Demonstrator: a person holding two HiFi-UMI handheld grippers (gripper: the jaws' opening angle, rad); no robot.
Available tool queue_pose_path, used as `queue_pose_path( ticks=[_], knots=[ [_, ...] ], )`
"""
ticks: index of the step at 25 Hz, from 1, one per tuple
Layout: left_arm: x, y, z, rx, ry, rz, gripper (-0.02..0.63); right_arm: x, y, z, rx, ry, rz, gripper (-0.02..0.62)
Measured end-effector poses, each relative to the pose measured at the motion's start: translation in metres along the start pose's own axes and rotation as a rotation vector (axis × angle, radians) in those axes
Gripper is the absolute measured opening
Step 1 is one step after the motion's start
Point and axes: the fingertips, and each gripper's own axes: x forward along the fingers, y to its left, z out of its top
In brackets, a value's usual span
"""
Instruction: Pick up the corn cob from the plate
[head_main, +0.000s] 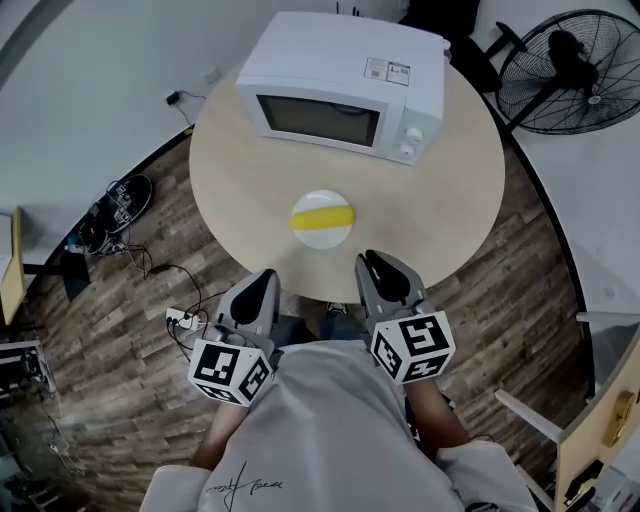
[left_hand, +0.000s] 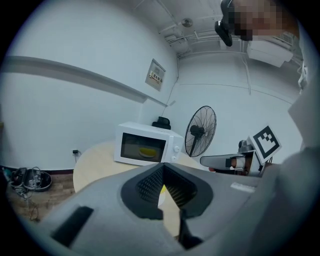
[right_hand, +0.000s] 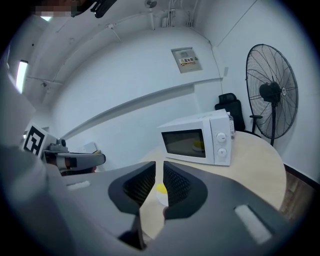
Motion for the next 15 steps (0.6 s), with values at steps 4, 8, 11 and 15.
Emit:
queue_pose_path(
  ticks=[4, 8, 11, 15],
  knots=[
    [0.001, 0.000, -0.004, -0.014, 0.006, 0.024, -0.008, 0.015, -0.002, -0.004, -0.031, 0.041, 0.049, 0.083],
    [-0.001, 0.004, -0.009, -0.042, 0.011, 0.048, -0.008, 0.031, 0.001, -0.011, -0.064, 0.080, 0.093, 0.097],
    [0.001, 0.007, -0.011, -0.052, 0.012, 0.057, -0.008, 0.043, 0.000, -0.016, -0.088, 0.110, 0.114, 0.106],
    [0.007, 0.009, -0.009, -0.048, 0.015, 0.049, -0.008, 0.061, -0.003, -0.022, -0.125, 0.154, 0.125, 0.123]
  ],
)
